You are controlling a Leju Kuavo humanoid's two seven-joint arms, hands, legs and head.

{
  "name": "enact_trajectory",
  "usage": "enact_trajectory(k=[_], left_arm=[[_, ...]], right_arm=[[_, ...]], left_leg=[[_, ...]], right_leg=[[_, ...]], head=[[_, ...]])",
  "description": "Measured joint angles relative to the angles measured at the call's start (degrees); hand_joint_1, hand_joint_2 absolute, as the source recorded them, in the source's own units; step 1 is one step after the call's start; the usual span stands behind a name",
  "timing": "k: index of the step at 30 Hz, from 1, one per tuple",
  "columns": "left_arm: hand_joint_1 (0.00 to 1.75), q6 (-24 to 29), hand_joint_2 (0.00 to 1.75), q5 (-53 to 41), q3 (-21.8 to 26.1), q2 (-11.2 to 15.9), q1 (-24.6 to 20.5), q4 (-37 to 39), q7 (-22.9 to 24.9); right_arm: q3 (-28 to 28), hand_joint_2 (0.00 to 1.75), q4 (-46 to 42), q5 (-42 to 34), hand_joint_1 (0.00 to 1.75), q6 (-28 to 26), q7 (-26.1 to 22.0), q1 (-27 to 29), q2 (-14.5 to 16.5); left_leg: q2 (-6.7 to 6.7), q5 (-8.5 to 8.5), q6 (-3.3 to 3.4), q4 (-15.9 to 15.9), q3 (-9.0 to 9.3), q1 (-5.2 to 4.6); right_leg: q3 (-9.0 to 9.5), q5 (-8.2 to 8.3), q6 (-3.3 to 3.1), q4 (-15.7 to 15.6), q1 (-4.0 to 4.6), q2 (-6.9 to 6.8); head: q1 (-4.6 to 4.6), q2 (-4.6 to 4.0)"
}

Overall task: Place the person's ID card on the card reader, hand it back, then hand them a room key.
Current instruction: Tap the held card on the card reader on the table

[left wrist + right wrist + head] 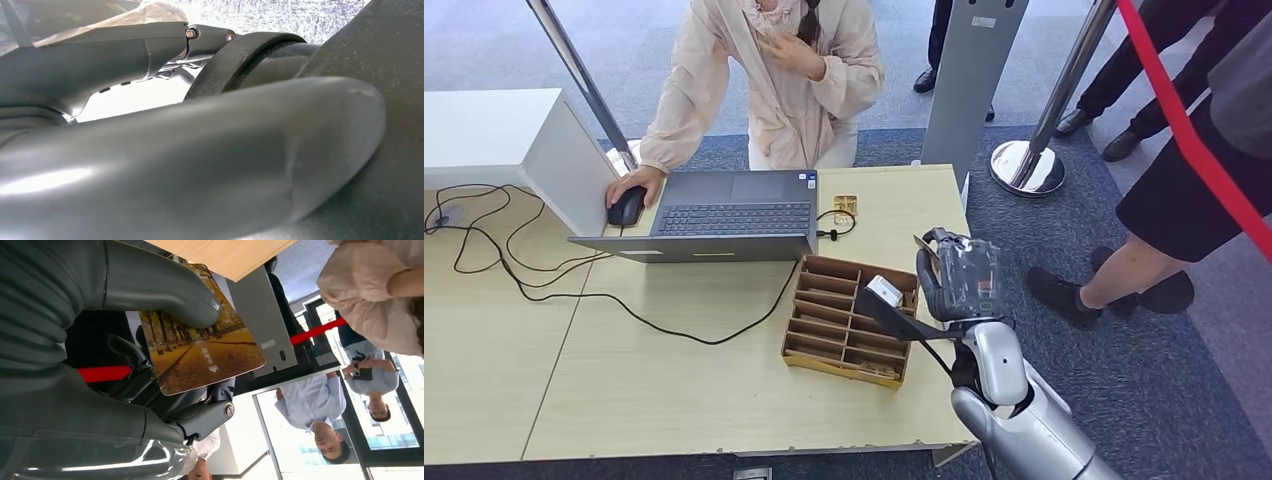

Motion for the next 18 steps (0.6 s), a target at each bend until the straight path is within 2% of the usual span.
enact_trajectory(k=[18], left_arm=[[0.00,-0.3,0.00,0.0,0.0,0.1,0.0,0.0,0.0]], right_arm=[[-4.4,1.75,0.5,3.6,1.60,0.5,4.5,0.5,-3.1]], left_leg=[[0.01,0.00,0.00,0.0,0.02,0.00]], right_leg=[[0.00,0.00,0.00,0.0,0.00,0.00]], head=[[0.00,0.00]])
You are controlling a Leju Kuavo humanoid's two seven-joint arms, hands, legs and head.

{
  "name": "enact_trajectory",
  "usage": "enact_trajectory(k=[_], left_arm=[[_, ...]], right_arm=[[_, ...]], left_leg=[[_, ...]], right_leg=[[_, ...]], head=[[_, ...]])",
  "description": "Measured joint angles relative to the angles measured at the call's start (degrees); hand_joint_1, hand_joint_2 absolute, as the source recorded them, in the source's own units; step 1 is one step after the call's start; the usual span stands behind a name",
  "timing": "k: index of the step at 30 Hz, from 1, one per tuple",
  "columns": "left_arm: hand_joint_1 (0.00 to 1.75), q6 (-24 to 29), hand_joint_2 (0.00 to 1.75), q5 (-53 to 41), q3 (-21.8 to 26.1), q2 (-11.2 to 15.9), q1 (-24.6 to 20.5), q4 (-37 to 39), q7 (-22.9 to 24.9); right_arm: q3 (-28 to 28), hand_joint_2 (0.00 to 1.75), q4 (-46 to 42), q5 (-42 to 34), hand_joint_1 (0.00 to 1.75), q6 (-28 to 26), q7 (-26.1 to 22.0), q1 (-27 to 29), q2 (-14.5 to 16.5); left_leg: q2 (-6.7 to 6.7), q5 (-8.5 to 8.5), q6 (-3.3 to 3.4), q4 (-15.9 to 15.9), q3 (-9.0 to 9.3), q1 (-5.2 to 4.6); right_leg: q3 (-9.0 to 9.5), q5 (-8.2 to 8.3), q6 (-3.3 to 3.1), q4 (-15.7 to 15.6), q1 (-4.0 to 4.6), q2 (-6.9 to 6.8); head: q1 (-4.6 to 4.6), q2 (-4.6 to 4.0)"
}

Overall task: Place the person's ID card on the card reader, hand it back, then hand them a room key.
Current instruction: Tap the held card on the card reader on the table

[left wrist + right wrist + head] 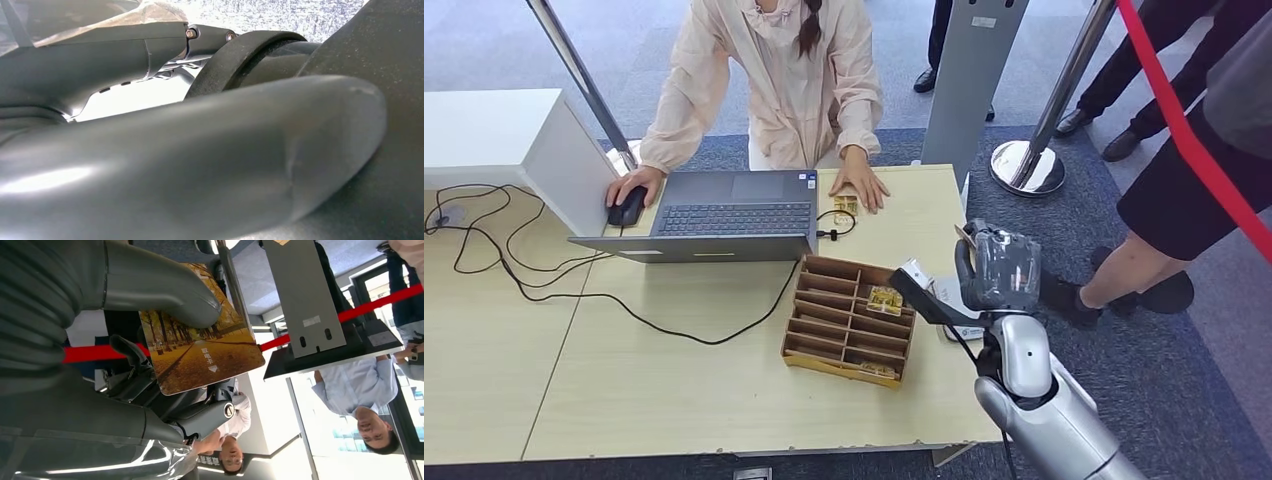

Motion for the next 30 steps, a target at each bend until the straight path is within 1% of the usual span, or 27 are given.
enact_trajectory(k=[14,18,22,30], left_arm=[[0.00,0.0,0.00,0.0,0.0,0.0,0.0,0.0,0.3],[0.00,0.0,0.00,0.0,0.0,0.0,0.0,0.0,0.5],[0.00,0.0,0.00,0.0,0.0,0.0,0.0,0.0,0.7],[0.00,0.0,0.00,0.0,0.1,-0.1,0.0,0.0,0.8]], right_arm=[[-1.0,1.75,1.9,-0.5,1.62,1.3,0.0,1.9,-0.2],[-0.8,1.75,3.2,-1.2,1.61,1.3,-0.2,2.4,0.3],[-0.4,1.75,4.9,-2.0,1.56,1.3,-0.6,2.8,0.8],[0.3,1.75,9.9,-3.9,1.55,1.1,-1.7,3.3,2.7]], left_leg=[[0.00,0.00,0.00,0.0,0.00,0.00],[0.00,0.00,0.00,0.0,0.00,0.00],[0.00,0.00,0.00,0.0,0.00,0.00],[0.00,0.00,0.00,0.0,0.00,0.01]], right_leg=[[0.00,0.00,0.00,0.0,0.00,0.00],[0.00,0.00,0.00,0.0,0.00,0.00],[0.00,0.00,0.00,0.0,0.00,0.00],[0.00,0.00,0.00,0.0,0.00,0.00]], head=[[-0.01,0.00],[0.00,0.00],[0.00,-0.01],[0.00,-0.01]])
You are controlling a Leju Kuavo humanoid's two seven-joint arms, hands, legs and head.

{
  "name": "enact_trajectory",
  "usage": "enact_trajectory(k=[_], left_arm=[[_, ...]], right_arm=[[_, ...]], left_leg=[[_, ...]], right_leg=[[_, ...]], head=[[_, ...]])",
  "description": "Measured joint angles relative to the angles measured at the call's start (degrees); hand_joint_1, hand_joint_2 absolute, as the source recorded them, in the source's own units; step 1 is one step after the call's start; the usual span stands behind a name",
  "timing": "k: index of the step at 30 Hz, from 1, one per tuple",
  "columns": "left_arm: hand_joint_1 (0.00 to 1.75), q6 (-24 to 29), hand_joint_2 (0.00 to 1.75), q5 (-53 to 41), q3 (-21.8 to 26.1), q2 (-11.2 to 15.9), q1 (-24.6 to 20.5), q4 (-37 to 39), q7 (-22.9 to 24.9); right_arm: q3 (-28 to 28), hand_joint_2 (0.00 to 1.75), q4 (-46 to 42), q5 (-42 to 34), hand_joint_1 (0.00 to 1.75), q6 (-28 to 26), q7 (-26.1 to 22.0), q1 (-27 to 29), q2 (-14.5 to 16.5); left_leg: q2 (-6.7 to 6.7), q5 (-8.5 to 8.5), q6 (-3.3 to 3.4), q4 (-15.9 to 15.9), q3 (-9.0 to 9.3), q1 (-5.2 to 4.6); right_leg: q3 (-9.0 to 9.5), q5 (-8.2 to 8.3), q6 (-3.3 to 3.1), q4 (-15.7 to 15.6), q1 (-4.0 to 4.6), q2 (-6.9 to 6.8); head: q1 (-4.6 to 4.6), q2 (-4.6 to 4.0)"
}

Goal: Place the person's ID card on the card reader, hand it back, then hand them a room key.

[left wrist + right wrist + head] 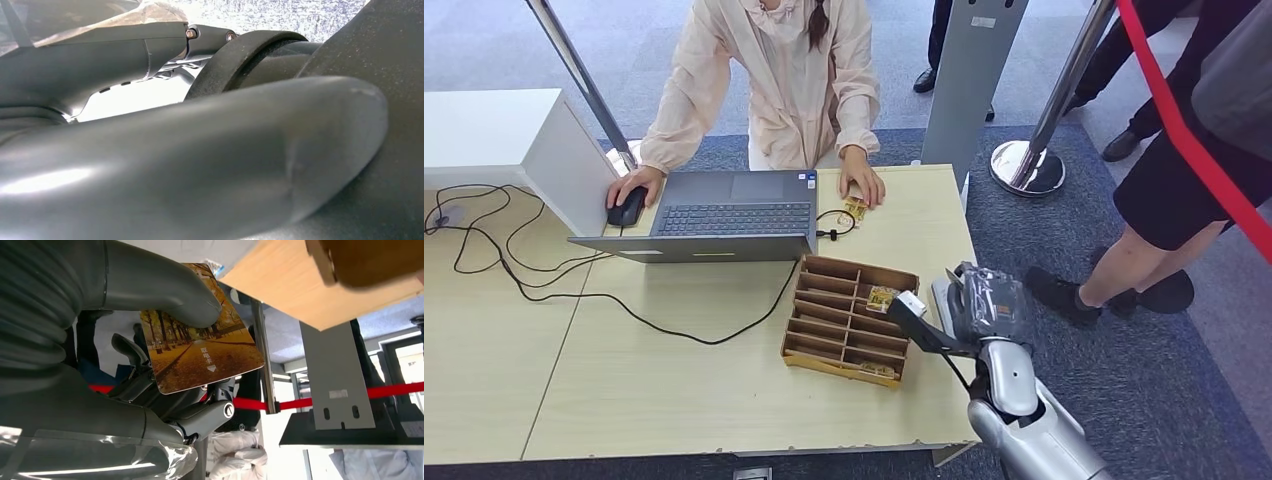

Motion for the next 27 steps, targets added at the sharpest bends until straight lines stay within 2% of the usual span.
enact_trajectory(k=[13,27], left_arm=[[0.00,0.0,0.00,0.0,0.1,-0.1,0.0,0.0,0.0],[0.00,0.2,0.00,0.0,0.1,-0.3,0.0,0.0,0.0]], right_arm=[[1.2,1.75,7.6,-2.5,1.55,-1.2,-1.0,0.1,2.8],[2.1,1.75,10.8,-3.0,1.51,-1.9,-1.0,-0.7,3.6]], left_leg=[[0.00,0.00,0.00,0.0,0.00,0.00],[0.00,0.00,0.00,0.0,0.00,0.00]], right_leg=[[0.00,0.00,0.00,0.0,0.00,0.00],[0.00,0.00,0.00,0.0,0.00,0.00]], head=[[-0.01,0.01],[0.00,0.00]])
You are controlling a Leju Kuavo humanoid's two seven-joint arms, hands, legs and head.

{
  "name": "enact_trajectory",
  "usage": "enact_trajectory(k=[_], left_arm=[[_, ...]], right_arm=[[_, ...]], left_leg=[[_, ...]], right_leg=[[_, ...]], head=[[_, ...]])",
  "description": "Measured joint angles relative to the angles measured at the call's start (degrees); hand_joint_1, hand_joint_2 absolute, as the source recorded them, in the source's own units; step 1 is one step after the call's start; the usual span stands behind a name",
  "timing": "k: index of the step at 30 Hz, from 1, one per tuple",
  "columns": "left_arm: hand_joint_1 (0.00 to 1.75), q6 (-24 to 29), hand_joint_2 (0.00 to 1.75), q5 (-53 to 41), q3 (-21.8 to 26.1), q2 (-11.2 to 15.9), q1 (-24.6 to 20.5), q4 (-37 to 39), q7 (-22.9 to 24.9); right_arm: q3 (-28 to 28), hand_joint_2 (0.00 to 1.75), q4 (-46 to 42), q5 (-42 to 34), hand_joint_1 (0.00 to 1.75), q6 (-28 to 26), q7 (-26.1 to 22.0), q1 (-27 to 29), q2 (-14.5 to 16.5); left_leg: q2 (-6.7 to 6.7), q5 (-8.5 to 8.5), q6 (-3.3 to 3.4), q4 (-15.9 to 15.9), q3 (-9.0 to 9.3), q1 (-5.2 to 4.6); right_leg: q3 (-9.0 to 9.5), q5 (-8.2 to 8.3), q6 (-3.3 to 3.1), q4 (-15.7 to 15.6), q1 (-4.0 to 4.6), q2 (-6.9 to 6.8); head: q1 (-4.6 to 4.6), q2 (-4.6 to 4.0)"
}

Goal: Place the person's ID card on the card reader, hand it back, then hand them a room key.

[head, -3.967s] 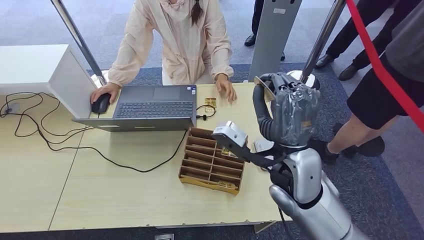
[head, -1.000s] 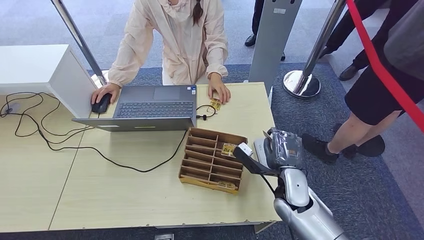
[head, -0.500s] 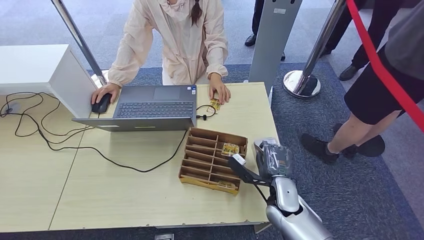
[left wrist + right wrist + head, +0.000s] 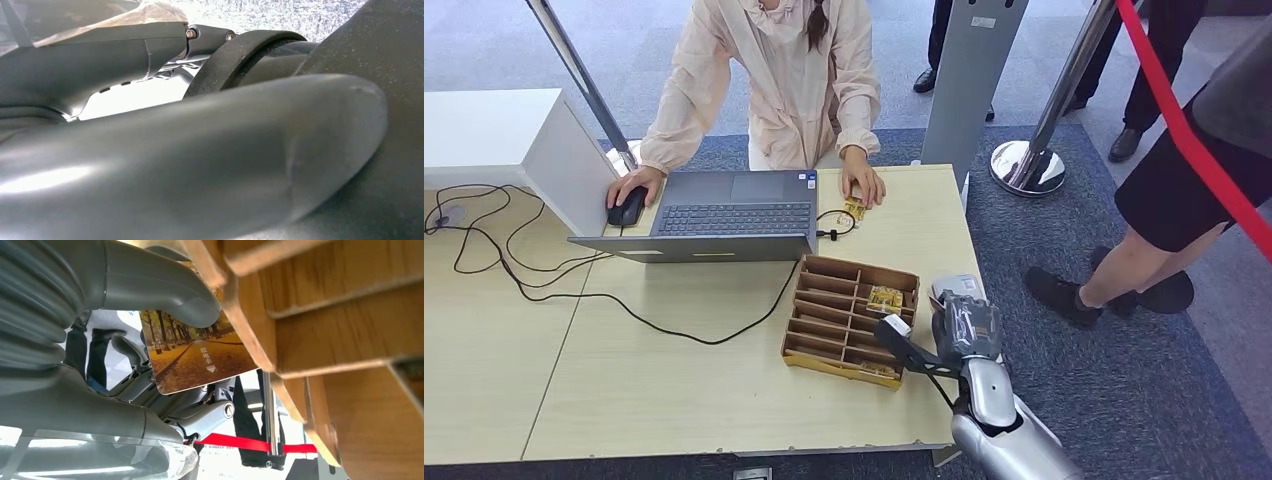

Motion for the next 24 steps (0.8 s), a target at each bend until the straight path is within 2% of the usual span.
enact_trajectory(k=[8,17,24], left_arm=[[0.00,-0.1,0.00,0.0,0.0,0.0,0.0,0.0,0.0],[0.00,-0.2,0.00,0.0,0.0,0.0,0.0,0.0,-0.1],[0.00,-0.3,0.00,0.0,0.0,0.0,0.0,0.0,-0.2]], right_arm=[[-0.1,1.75,-4.2,1.7,1.43,0.8,2.6,-1.2,-1.4],[-2.0,1.75,-18.8,6.2,1.41,3.0,4.2,-3.3,-4.5],[-2.6,1.75,-30.2,8.9,1.43,4.2,3.9,-5.8,-5.2]], left_leg=[[0.00,0.00,0.00,0.0,0.01,0.00],[0.00,0.00,0.00,0.0,0.01,0.00],[0.00,0.01,0.00,0.0,0.01,0.00]], right_leg=[[0.00,0.00,0.00,0.0,0.00,0.00],[0.00,0.01,0.00,0.0,0.00,0.00],[0.01,0.01,0.00,0.0,0.00,0.00]], head=[[0.00,0.01],[-0.01,0.00],[-0.01,-0.01]])
